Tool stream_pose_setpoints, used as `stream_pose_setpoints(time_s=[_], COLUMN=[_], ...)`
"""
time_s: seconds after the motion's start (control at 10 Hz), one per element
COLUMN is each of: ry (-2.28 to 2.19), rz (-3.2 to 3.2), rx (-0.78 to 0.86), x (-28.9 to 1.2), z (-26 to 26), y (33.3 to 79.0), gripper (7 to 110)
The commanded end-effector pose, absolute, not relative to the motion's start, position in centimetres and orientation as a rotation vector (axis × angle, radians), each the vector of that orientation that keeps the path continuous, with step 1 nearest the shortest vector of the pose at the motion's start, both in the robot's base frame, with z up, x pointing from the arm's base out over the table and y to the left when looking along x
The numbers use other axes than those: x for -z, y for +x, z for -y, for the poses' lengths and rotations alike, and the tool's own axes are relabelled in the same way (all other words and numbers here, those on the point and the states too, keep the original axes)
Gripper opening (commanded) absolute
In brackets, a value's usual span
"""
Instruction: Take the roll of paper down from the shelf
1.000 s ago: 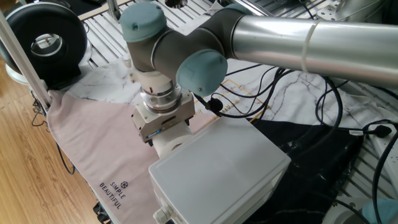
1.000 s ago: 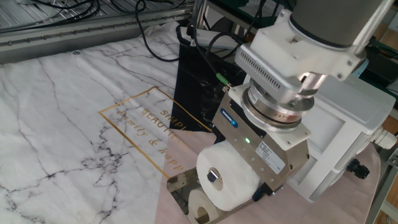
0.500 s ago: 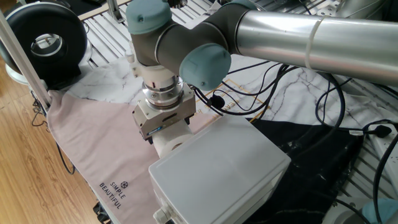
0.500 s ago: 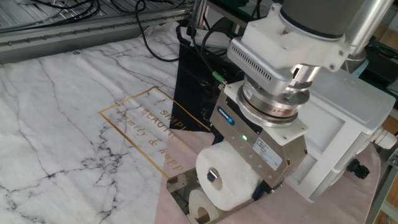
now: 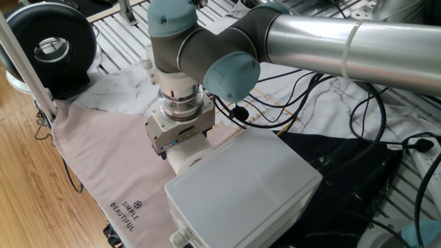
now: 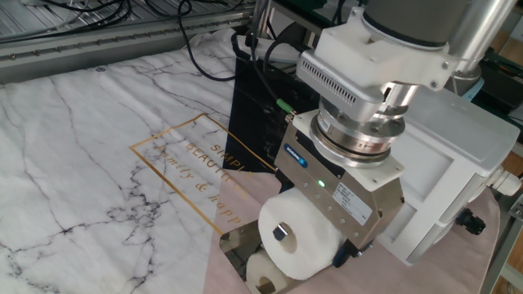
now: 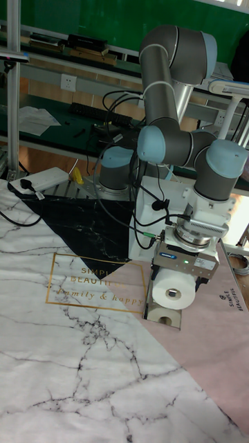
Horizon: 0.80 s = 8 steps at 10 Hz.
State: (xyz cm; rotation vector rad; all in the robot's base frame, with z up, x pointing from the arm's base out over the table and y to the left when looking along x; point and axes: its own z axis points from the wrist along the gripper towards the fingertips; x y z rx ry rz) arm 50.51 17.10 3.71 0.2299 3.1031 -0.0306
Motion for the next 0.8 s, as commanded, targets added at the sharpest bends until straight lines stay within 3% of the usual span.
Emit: stream_pose_setpoints(time_s=[0.0, 0.1, 0.7], ry=[0.260, 0.257, 0.251], rz=[-3.082, -3.079, -3.085], rx=[0.049, 0.044, 0.045], x=[-3.67, -3.67, -3.94], z=[-16.43, -16.51, -16.38], y=[51.01, 51.09, 51.23], gripper=[22, 7, 7])
